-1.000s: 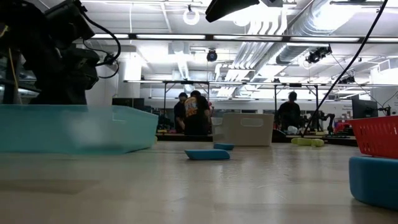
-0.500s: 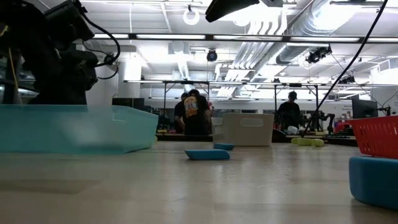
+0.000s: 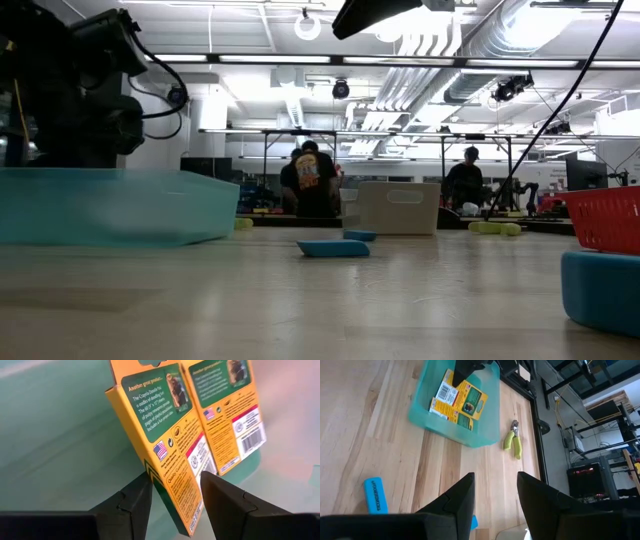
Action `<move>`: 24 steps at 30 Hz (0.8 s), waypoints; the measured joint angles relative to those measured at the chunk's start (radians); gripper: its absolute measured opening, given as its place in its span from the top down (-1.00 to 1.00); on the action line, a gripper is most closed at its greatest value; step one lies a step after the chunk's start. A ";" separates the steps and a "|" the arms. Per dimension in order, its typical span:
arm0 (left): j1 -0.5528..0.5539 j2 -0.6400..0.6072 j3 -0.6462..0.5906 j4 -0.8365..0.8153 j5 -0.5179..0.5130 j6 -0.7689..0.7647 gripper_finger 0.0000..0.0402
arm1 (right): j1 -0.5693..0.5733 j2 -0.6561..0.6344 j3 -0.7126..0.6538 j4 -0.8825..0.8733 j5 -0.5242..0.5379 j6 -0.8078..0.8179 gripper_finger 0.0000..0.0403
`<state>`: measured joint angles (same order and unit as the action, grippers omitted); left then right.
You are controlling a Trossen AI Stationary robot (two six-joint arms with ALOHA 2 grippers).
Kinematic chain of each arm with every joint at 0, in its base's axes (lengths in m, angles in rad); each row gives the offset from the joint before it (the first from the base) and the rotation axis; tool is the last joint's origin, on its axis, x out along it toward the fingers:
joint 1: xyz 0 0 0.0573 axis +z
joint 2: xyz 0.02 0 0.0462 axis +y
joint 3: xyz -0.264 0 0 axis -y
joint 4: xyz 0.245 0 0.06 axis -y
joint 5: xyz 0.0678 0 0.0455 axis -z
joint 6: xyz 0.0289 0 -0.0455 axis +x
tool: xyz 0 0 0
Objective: Pick & Place School Supplies
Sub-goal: Put the crayon box into the green bin
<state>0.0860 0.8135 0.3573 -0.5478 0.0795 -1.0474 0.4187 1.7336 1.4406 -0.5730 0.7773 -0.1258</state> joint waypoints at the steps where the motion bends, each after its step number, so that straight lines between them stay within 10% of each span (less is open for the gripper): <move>1: 0.000 0.000 0.000 -0.012 0.008 0.000 0.19 | 0.000 0.000 0.000 0.000 0.000 0.002 0.30; 24: 0.026 0.000 0.086 -0.088 0.012 0.179 0.19 | 0.000 0.000 0.000 0.001 0.000 0.001 0.30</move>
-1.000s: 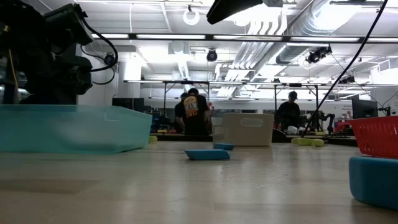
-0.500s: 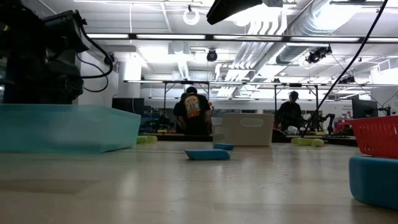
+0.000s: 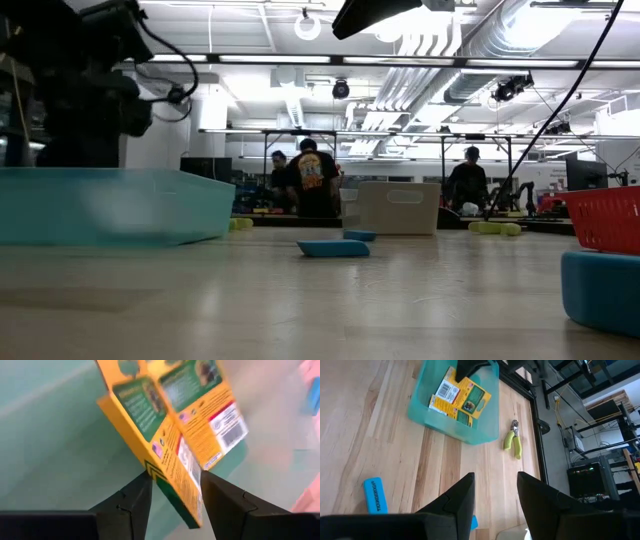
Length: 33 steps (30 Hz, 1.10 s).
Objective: Pick & Place School Supplies
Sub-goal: Put the crayon box into the green bin
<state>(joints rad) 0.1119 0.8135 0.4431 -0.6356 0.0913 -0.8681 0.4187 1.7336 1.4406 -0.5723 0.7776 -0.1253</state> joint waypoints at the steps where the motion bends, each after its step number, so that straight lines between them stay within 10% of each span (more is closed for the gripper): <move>1: 0.010 0.000 0.014 -0.018 -0.013 0.019 0.19 | 0.000 0.000 0.000 0.000 0.000 0.000 0.30; 17: 0.093 0.000 0.059 -0.205 -0.004 0.033 0.19 | -0.002 0.000 0.000 0.000 0.000 0.001 0.30; 33: 0.071 0.000 0.059 0.380 0.005 0.365 0.19 | -0.092 0.000 0.000 -0.099 0.004 0.192 0.30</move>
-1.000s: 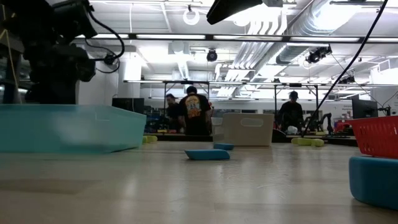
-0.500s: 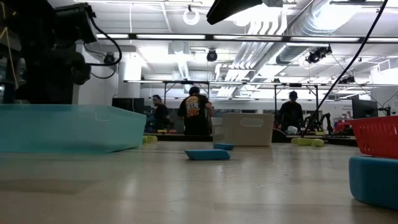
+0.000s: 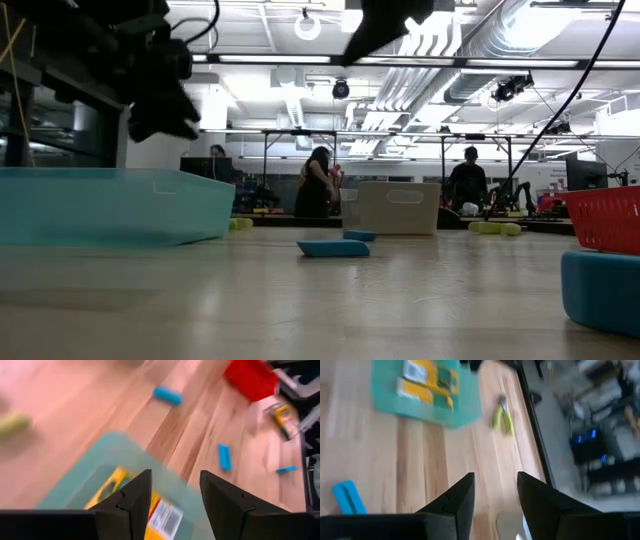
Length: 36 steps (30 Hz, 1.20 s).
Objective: Pick & Place School Supplies
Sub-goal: Put the crayon box into the green bin
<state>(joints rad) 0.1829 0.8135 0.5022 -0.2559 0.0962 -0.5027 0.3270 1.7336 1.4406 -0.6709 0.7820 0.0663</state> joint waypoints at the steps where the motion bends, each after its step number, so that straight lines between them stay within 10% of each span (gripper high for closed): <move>1: 0.000 0.000 0.000 0.029 -0.004 0.030 0.19 | -0.010 0.000 0.000 -0.030 0.000 0.036 0.30; 22: -0.122 0.000 0.000 0.338 -0.019 0.372 0.19 | -0.154 0.000 0.000 -0.358 -0.008 0.327 0.30; 36: -0.077 0.004 0.000 0.330 -0.022 0.452 0.19 | -0.193 -0.015 0.000 -0.896 -0.346 0.862 0.30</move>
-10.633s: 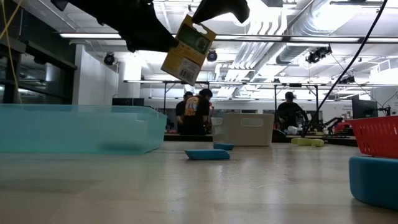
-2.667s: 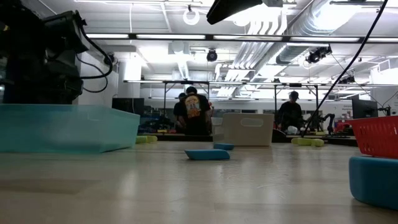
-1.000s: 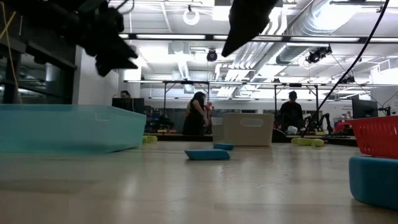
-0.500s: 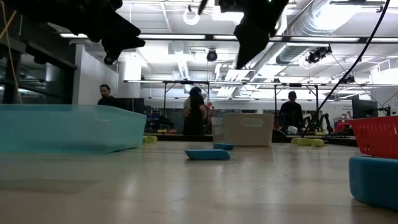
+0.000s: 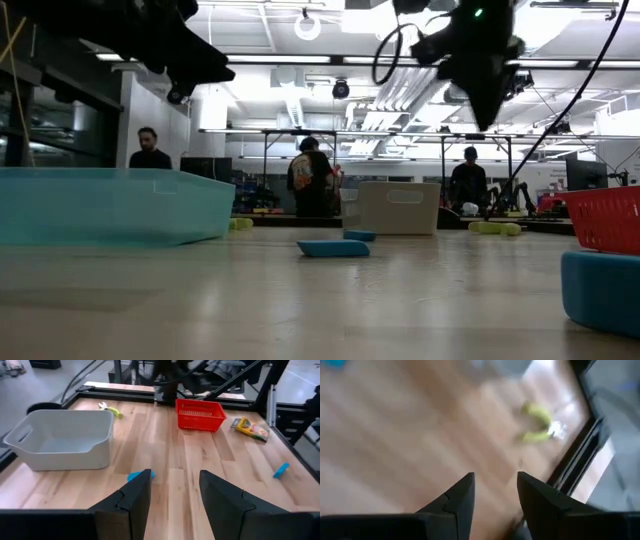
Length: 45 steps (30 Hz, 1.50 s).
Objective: Pick & Place School Supplies
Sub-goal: Put the crayon box into the green bin
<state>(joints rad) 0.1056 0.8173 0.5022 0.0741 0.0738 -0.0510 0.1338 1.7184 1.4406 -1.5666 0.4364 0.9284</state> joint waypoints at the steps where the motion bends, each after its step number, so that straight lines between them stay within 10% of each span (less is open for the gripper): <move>1: 0.009 0.000 0.000 0.003 0.000 0.000 0.19 | 0.008 -0.008 0.000 -0.003 -0.037 0.008 0.30; 12: 0.048 0.000 0.000 0.029 0.002 -0.009 0.19 | 0.213 -0.167 0.001 0.032 -0.298 0.332 0.30; 31: 0.007 0.008 0.000 0.073 0.272 -0.139 0.19 | 0.657 -0.092 0.000 0.262 -0.364 1.106 0.30; 45: -0.068 0.061 0.000 0.088 0.271 -0.188 0.19 | 0.707 -0.022 0.000 0.386 -0.445 1.174 0.30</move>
<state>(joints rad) 0.0378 0.8779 0.5022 0.1621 0.3447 -0.2395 0.8404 1.6966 1.4406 -1.1804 -0.0087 2.1028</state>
